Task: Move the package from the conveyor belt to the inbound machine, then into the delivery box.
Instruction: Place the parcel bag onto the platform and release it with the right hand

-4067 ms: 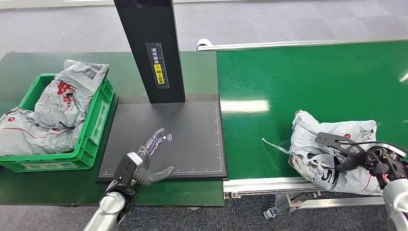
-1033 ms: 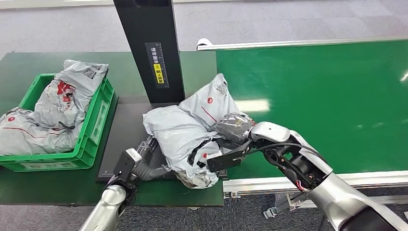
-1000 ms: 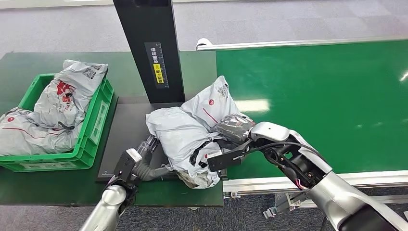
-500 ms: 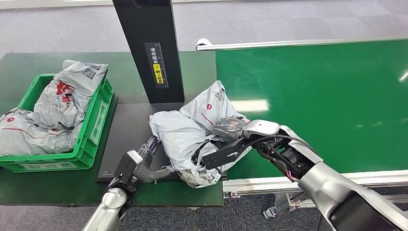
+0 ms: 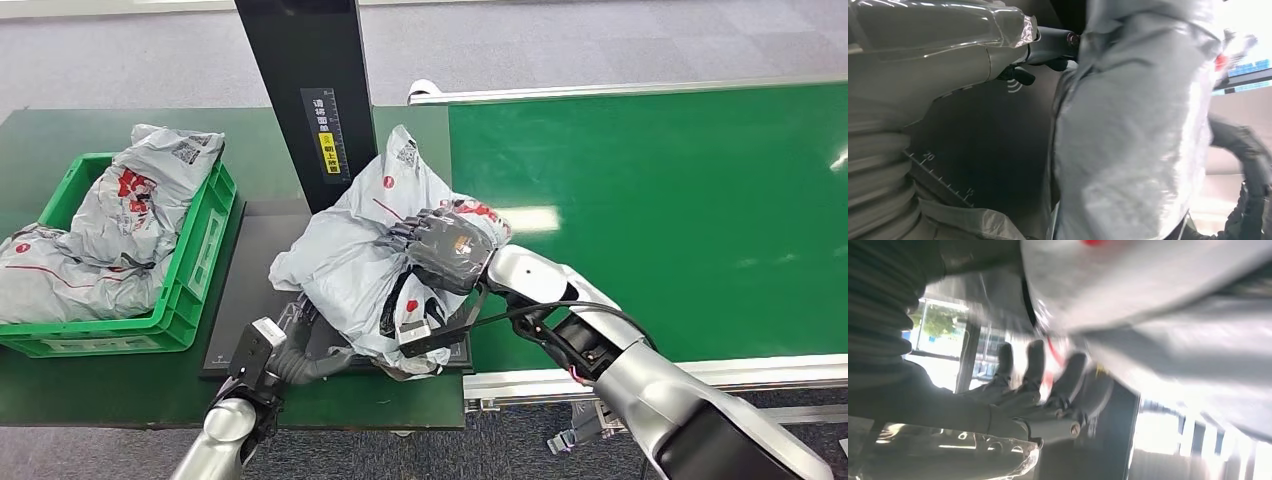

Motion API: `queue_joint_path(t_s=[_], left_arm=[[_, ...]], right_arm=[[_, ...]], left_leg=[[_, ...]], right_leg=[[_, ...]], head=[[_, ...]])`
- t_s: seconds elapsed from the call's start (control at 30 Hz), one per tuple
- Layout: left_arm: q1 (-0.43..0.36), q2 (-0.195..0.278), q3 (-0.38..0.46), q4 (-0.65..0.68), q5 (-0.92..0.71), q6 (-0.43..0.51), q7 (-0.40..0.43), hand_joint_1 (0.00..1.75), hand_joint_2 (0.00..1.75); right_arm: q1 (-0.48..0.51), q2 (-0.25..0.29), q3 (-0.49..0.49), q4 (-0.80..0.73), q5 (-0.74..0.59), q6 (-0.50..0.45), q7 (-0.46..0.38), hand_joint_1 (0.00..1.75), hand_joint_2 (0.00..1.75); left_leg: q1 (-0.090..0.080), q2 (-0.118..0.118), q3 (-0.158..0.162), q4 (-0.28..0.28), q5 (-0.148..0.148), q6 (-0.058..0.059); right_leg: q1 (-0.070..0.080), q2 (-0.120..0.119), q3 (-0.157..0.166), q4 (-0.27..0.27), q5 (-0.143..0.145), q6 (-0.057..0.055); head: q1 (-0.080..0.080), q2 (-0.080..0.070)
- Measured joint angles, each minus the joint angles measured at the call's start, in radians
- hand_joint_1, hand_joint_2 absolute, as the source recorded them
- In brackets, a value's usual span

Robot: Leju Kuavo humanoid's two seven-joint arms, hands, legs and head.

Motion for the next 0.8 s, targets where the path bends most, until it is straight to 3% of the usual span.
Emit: queue_joint_path(t_s=[0.13, 0.43, 0.6, 0.8], left_arm=[[-0.012, 0.0, 0.0, 0.006, 0.006, 0.0, 0.0, 0.0, 1.75], [-0.016, 0.0, -0.001, 0.014, 0.014, 0.001, -0.007, 0.0, 1.75], [-0.021, 0.0, -0.004, 0.021, 0.028, 0.011, -0.024, 0.0, 1.75], [-0.046, 0.0, -0.004, 0.024, 0.057, 0.029, -0.02, 0.0, 1.75]], right_arm=[[0.028, 0.031, -0.045, 0.018, -0.005, -0.075, -0.004, 0.0, 1.75], [0.06, 0.055, -0.097, 0.035, -0.039, -0.082, -0.023, 0.0, 1.75], [0.121, 0.064, -0.193, 0.038, -0.159, -0.012, -0.09, 0.0, 1.75], [0.187, 0.078, -0.308, 0.007, -0.311, -0.11, -0.2, 0.0, 1.75]], left_leg=[[0.0, 0.0, 0.0, 0.0, 0.0, 0.0], [0.0, 0.0, 0.0, 0.0, 0.0, 0.0], [0.0, 0.0, 0.0, 0.0, 0.0, 0.0], [0.0, 0.0, 0.0, 0.0, 0.0, 0.0]], right_leg=[[0.0, 0.0, 0.0, 0.0, 0.0, 0.0], [0.0, 0.0, 0.0, 0.0, 0.0, 0.0], [0.0, 0.0, 0.0, 0.0, 0.0, 0.0], [0.0, 0.0, 0.0, 0.0, 0.0, 0.0]], head=[[0.0, 0.0], [0.0, 0.0], [0.0, 0.0], [0.0, 0.0]])
